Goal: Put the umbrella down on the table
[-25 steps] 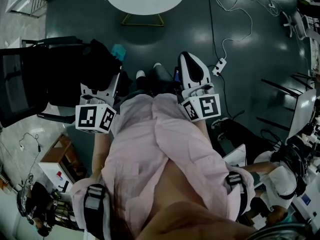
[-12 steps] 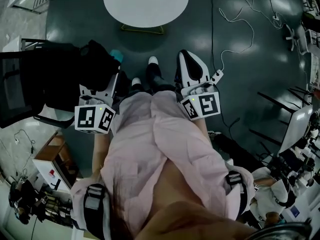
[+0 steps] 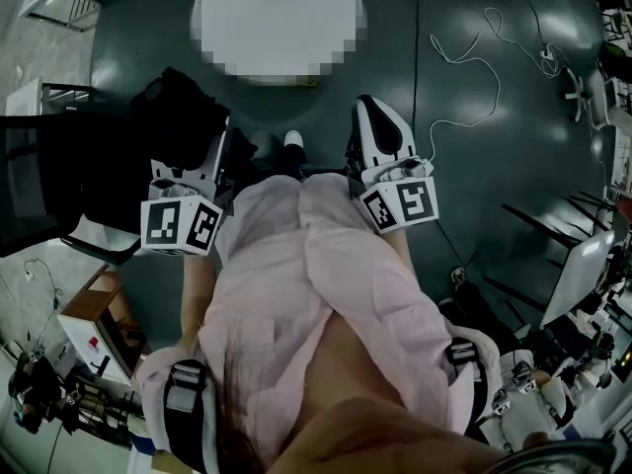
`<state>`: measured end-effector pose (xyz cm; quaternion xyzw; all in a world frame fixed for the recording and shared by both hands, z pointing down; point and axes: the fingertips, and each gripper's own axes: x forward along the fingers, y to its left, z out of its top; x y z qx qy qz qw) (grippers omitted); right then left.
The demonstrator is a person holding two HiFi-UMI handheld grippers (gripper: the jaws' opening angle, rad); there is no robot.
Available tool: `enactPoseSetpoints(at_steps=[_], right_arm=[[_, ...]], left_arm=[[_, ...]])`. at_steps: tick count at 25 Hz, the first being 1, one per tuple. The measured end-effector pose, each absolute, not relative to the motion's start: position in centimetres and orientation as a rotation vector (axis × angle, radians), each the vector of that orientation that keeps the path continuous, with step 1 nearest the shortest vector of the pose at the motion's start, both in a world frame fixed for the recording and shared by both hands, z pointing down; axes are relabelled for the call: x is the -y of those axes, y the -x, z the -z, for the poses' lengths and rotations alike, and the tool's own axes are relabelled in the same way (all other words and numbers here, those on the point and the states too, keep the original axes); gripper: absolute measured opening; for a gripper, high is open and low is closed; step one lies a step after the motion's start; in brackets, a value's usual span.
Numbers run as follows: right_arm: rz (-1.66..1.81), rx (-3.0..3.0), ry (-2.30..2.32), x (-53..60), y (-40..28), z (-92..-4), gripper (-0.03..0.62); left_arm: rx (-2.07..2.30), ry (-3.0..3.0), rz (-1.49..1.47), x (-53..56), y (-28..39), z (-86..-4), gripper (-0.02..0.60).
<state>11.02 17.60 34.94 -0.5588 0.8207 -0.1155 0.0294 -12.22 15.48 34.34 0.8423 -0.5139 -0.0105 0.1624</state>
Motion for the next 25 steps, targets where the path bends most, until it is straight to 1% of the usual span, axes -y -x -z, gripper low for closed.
enactPoseSetpoints(at_steps=[7, 13, 20, 25], right_arm=[[0.418, -2.535, 1.722, -13.7, -11.6, -35.9, 0.032], [0.452, -2.55, 1.724, -7.7, -10.2, -36.3, 0.032], [0.43, -2.536, 1.716, 0.2, -8.2, -34.2, 0.032], [0.46, -2.498, 1.78, 2.9, -7.9, -34.9, 0.032]], left_arm=[[1.456, -2.37, 0.006, -11.7, 11.6, -35.7, 0.321], [1.421, -2.355, -0.029, -6.0, 12.5, -37.1, 0.319], [1.357, -2.451, -0.196, 1.3, 12.5, -37.8, 0.32], [1.28, -2.456, -0.215, 4.5, 12.4, -38.7, 0.321]])
